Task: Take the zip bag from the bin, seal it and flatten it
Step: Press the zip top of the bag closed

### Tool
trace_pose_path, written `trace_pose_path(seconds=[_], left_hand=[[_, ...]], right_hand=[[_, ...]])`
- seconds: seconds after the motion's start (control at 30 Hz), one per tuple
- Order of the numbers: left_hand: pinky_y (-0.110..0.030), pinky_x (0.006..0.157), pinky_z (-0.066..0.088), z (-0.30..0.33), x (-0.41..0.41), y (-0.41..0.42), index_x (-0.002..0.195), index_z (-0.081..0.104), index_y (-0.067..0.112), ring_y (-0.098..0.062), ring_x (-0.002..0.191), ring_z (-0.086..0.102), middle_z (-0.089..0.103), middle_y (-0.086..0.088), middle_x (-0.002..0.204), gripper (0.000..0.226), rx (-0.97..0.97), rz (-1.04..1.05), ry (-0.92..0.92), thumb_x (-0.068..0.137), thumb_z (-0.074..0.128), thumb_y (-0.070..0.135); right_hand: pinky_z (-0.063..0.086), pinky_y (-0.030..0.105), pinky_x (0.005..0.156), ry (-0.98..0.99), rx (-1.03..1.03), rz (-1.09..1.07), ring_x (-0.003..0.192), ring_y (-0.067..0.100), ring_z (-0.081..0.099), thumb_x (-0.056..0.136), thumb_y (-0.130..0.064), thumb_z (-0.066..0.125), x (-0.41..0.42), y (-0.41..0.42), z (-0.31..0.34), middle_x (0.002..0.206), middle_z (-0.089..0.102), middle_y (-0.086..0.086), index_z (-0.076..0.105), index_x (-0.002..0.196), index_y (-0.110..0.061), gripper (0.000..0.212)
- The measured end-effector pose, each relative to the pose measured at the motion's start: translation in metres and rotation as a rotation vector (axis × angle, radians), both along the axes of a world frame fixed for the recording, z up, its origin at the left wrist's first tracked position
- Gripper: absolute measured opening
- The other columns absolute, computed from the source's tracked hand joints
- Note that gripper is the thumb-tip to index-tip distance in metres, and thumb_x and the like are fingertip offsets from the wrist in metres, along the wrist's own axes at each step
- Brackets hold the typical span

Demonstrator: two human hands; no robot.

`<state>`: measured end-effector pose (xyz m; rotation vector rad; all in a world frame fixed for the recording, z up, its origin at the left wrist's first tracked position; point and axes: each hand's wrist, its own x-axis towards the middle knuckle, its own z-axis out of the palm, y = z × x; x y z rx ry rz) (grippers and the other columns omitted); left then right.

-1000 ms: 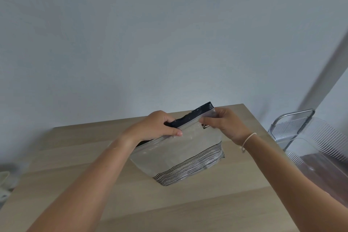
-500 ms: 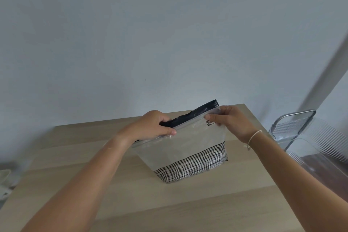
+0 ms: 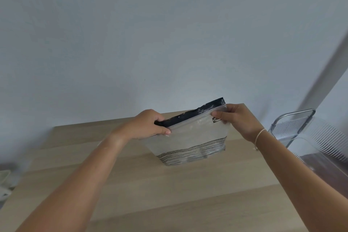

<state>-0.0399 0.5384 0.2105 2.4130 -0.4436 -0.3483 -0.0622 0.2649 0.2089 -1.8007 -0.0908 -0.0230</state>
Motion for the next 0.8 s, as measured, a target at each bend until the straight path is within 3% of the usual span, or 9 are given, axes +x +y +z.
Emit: trace_pose_path(seconds=[0.13,0.27,0.37,0.47,0.57,0.67,0.73,0.8], left_hand=[[-0.006,0.040,0.027,-0.001,0.000,0.000,0.051,0.065,0.036,0.004,0.040,0.043,0.051,0.018,0.038,0.024,-0.024,-0.021,0.016,0.072,0.075,0.031],[-0.011,0.039,0.024,-0.003,0.003,0.003,0.065,0.071,0.022,-0.001,0.039,0.038,0.045,0.015,0.035,0.016,0.008,0.028,-0.008,0.067,0.077,0.037],[-0.012,0.040,0.023,-0.002,0.004,0.010,0.068,0.071,0.015,-0.003,0.040,0.034,0.041,0.013,0.037,0.023,0.005,0.037,-0.024,0.067,0.077,0.037],[-0.013,0.040,0.025,0.000,0.002,0.015,0.057,0.065,0.018,-0.003,0.039,0.035,0.042,0.011,0.036,0.023,-0.029,0.043,-0.013,0.070,0.076,0.033],[-0.011,0.041,0.027,0.001,0.000,0.014,0.056,0.064,0.019,-0.001,0.039,0.038,0.045,0.012,0.038,0.022,-0.042,0.029,-0.046,0.074,0.075,0.028],[-0.007,0.041,0.028,-0.001,-0.001,0.012,0.056,0.064,0.024,0.003,0.039,0.043,0.051,0.017,0.038,0.021,-0.090,0.012,-0.052,0.075,0.074,0.025],[-0.006,0.041,0.029,-0.003,-0.001,0.013,0.062,0.068,0.021,0.003,0.039,0.043,0.052,0.018,0.038,0.014,-0.125,0.029,-0.046,0.074,0.074,0.025],[-0.006,0.042,0.031,-0.005,0.000,0.018,0.063,0.069,0.021,0.002,0.039,0.044,0.053,0.016,0.039,0.013,-0.153,0.059,-0.037,0.072,0.076,0.026]], right_hand=[[0.036,0.006,0.048,-0.016,-0.010,0.005,0.049,0.004,0.044,0.077,-0.011,0.068,-0.001,-0.001,-0.004,0.041,0.057,-0.017,0.070,0.088,0.002,0.016],[0.037,0.009,0.051,-0.038,0.026,0.024,0.057,0.013,0.042,0.082,-0.015,0.063,-0.002,-0.003,-0.005,0.047,0.054,-0.011,0.072,0.076,-0.013,0.011],[0.036,0.014,0.055,-0.057,0.027,0.037,0.058,0.015,0.041,0.086,-0.018,0.057,0.000,-0.007,-0.006,0.047,0.049,-0.007,0.069,0.059,-0.026,0.031],[0.038,0.020,0.063,-0.060,0.081,0.029,0.065,0.017,0.050,0.086,-0.014,0.056,0.003,-0.009,-0.008,0.050,0.062,-0.012,0.058,0.043,-0.019,0.043],[0.042,0.015,0.064,-0.058,0.132,-0.006,0.072,0.013,0.059,0.085,-0.011,0.056,0.006,-0.008,-0.011,0.059,0.070,-0.010,0.046,0.048,-0.005,0.039],[0.042,0.011,0.062,-0.075,0.154,-0.026,0.073,0.018,0.056,0.084,-0.011,0.057,0.007,-0.006,-0.015,0.060,0.070,-0.007,0.052,0.044,-0.010,0.040],[0.042,0.016,0.066,-0.077,0.148,-0.022,0.076,0.021,0.054,0.084,-0.014,0.059,0.009,-0.007,-0.018,0.064,0.068,0.002,0.057,0.040,-0.017,0.044],[0.040,0.019,0.065,-0.075,0.153,-0.038,0.070,0.020,0.053,0.083,-0.017,0.060,0.011,-0.013,-0.020,0.058,0.066,-0.006,0.061,0.043,-0.017,0.040]])
